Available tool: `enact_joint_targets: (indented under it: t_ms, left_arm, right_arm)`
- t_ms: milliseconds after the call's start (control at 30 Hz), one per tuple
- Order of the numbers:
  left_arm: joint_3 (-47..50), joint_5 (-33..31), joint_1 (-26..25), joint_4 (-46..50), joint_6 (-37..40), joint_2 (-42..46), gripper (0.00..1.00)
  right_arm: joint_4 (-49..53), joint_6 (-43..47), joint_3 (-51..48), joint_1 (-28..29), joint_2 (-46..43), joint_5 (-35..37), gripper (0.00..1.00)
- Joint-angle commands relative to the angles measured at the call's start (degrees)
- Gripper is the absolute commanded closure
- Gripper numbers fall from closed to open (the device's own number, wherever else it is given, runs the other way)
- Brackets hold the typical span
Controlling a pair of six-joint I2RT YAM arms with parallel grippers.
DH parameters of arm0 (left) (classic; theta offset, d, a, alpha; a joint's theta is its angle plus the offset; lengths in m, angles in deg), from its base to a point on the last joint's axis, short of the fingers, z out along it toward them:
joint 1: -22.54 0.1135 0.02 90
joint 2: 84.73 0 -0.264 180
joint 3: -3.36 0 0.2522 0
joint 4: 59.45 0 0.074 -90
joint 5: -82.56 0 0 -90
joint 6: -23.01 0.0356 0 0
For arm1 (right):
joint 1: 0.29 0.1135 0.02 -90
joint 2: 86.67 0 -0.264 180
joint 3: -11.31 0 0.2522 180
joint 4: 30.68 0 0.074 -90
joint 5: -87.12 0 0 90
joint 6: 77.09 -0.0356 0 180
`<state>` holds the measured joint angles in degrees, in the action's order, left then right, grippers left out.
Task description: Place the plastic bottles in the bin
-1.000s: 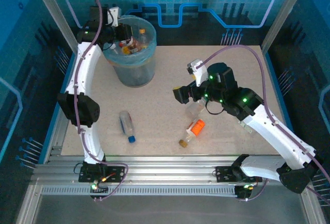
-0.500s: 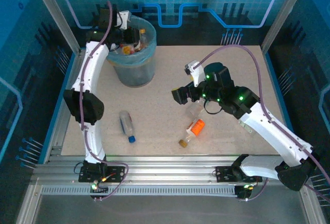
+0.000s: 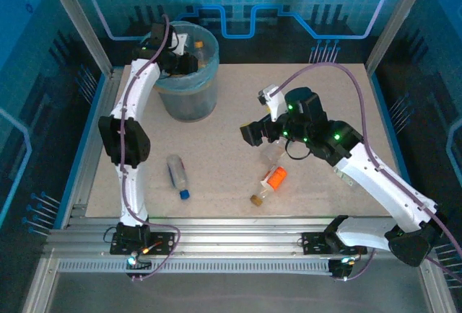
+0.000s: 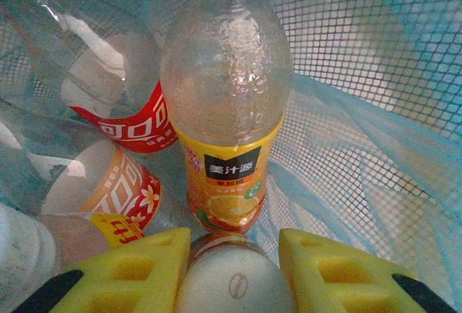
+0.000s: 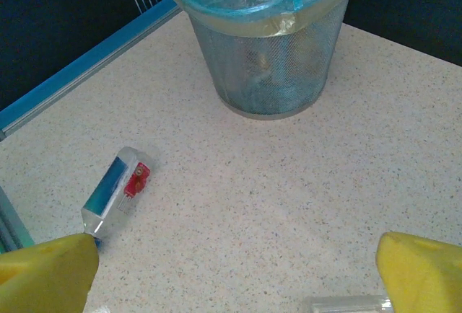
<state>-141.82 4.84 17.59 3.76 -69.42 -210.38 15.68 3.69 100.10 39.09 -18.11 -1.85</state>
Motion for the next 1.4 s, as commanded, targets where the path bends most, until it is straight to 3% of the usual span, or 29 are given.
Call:
enact_joint_targets:
  t_ms: [0,133,267,467,667,767,867,1033,1200,1367]
  left_arm:
    - [0.34,0.67,0.26,0.82,0.66,-0.17,0.88]
    - [-1.81,3.37,0.53,0.03,-1.7,1.5,0.57]
    - [-2.31,4.64,0.73,-2.96,-4.56,5.73,0.4]
    - [-0.3,4.87,0.74,-6.54,-6.39,12.92,0.36]
    - [5.37,4.76,0.73,-10.36,-6.71,21.35,0.35]
    - [9.59,5.16,0.41,-11.96,-6.15,25.96,0.35]
    - [15.84,6.51,-1.14,-14.32,-3.71,31.16,0.34]
    - [32.14,10.79,-8.13,-22.41,4.71,41.4,0.2]
    - [40.0,15.44,-14.53,-24.93,6.55,44.42,0.16]
    - [42.5,16.56,-18.15,-24.07,4.8,44.07,0.16]
  right_arm:
    - [0.85,0.08,1.57,0.93,0.86,-1.04,0.0]
    - [1.41,0.19,2.86,0.91,1.5,-1.34,0.0]
    - [1.68,0.4,3.64,0.9,1.43,-1.04,0.0]
    - [1.76,0.64,2.91,0.99,0.35,0.89,0.0]
    - [7.05,-5.0,4.0,-2.26,-1.18,14.24,0.0]
    - [12.24,-6.66,3.65,-9.81,-1.98,16.33,0.0]
    - [16.48,-8.15,0.48,-21.42,-3.44,17.03,0.0]
    - [15.39,-3.46,-10.32,-40.86,-5.19,16.4,0.0]
    - [12.03,-0.15,-17.92,-54.19,-3.81,11.64,0.0]
    - [7.79,-5.27,-23.97,-62.96,-2.16,3.22,0.0]
